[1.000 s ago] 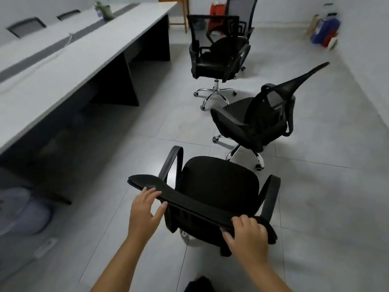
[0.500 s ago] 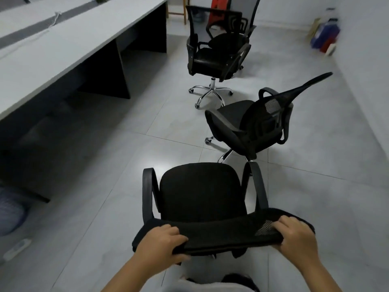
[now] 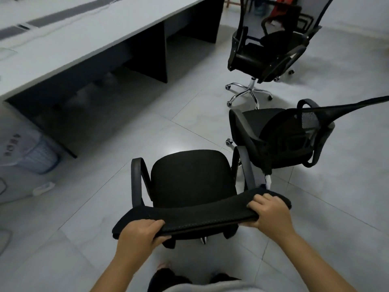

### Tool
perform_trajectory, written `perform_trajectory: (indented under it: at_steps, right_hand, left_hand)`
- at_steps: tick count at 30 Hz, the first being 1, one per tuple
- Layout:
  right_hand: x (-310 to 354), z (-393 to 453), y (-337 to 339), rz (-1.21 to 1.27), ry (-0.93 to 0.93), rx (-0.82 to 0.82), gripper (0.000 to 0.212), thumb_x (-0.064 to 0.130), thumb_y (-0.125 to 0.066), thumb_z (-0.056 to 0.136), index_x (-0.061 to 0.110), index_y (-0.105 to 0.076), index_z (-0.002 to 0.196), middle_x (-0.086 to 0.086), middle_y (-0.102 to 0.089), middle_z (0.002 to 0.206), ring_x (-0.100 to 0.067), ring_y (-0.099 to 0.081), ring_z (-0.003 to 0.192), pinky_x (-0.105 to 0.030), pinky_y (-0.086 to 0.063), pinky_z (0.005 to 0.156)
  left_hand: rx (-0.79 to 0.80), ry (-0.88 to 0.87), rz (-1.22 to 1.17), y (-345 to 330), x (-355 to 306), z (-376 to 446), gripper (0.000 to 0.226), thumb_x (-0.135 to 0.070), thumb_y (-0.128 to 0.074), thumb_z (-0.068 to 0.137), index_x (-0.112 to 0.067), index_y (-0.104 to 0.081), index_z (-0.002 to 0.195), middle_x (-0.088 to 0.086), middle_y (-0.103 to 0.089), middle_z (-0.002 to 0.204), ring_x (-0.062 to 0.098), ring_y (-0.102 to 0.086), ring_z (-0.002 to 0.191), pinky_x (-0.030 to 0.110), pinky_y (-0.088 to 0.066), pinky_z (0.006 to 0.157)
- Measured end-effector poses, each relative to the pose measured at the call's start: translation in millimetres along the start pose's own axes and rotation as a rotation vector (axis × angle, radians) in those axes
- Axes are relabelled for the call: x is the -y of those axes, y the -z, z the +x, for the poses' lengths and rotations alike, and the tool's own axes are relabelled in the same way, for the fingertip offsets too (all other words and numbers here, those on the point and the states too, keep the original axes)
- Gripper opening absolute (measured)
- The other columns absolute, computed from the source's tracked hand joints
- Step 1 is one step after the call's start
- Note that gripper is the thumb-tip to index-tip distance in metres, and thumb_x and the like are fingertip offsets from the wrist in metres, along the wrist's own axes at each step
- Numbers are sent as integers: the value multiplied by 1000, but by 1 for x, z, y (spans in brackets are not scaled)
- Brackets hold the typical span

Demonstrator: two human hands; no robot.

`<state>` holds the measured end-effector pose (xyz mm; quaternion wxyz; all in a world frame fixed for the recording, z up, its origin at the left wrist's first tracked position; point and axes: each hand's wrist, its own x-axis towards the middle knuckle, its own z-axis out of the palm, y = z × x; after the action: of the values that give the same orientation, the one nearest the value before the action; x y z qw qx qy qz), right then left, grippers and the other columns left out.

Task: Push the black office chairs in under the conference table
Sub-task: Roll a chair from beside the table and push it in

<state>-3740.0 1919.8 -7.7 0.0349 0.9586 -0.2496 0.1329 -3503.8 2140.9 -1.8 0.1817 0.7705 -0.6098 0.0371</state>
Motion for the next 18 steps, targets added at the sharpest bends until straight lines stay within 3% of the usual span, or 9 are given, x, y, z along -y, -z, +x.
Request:
perform_trajectory:
  at_steps: [9,18]
  right_hand:
    - [-40,51,-7,16,206,2,42,43,-91,29,19,-68,55,4,-64,55,-16,-58,45,-18,-44,39]
    - [-39,131,-28,71,300,-2,41,46,-90,31,20,-64,50,5,-59,48,-14,-55,41,-12,-39,34]
  left_hand:
    - [-112,123,176,-17,-31,19,80,-54,-11,94,-15,-74,64,-7,-66,50,9,-60,40,12,-47,42]
    - [-220,130,301,-22,22,73,78,-54,-18,95,-12,-69,53,-4,-59,41,12,-55,34,13,-43,38]
